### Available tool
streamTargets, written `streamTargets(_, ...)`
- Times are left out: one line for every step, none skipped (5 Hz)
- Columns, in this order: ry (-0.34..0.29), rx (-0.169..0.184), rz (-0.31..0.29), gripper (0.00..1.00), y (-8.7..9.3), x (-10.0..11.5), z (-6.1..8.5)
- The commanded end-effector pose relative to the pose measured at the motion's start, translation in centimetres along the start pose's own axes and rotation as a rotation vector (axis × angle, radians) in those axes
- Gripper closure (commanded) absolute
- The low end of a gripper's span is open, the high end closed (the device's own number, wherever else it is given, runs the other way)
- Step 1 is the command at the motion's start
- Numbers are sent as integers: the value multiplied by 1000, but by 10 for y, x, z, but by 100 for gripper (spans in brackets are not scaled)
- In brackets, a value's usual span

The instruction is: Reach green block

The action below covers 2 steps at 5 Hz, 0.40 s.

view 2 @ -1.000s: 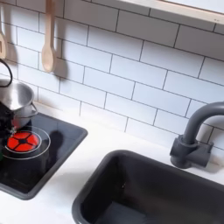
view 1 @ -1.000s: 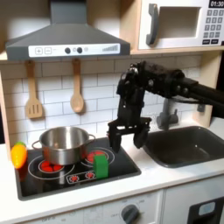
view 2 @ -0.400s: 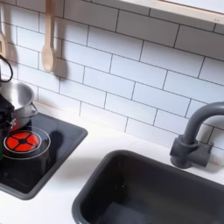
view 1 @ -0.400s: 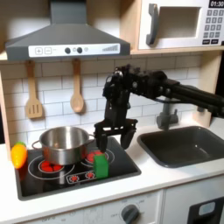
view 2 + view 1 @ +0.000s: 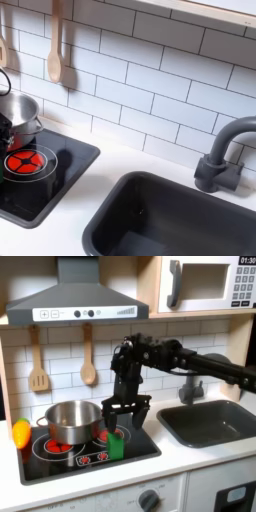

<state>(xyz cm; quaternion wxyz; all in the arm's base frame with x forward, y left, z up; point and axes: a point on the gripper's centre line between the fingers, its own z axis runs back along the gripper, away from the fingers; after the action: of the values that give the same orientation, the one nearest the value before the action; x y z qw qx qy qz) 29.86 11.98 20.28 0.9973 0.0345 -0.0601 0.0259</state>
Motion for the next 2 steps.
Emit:
streamTargets(29,-5,-4,0,6,1,-11)
streamTargets(43,-9,-3,0,8,2,-17)
